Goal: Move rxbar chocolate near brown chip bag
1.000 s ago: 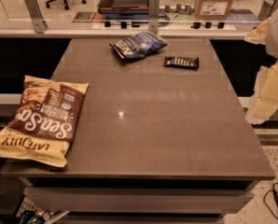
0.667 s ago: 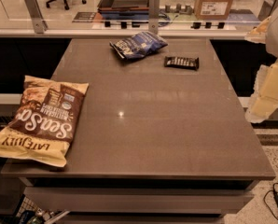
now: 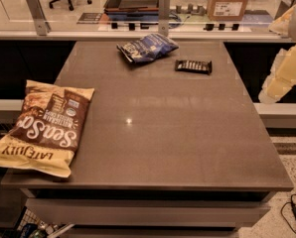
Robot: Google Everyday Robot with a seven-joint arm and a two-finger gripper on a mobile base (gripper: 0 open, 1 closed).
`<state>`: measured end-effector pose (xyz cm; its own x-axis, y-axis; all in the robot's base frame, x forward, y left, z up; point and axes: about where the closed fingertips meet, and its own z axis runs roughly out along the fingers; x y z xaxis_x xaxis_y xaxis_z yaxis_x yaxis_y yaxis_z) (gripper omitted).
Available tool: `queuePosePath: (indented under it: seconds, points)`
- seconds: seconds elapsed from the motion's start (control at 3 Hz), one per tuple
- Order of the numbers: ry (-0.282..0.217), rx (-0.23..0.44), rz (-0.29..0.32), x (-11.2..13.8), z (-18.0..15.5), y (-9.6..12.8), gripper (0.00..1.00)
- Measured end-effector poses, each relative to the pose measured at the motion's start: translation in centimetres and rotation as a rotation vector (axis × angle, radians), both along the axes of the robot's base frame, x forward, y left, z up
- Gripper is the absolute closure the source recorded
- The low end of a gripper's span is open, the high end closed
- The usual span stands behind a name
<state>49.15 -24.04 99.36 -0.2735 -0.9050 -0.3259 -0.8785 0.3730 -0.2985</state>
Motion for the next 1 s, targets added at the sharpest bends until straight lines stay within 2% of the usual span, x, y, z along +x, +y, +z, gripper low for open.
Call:
queuePosePath:
  seconds: [0.33, 1.0]
  points:
    - [-0.018, 0.092, -0.015, 2.9, -0.7, -1.6, 0.0]
    - [-0.074, 0.271, -0.044, 7.8, -3.3, -3.6, 0.0]
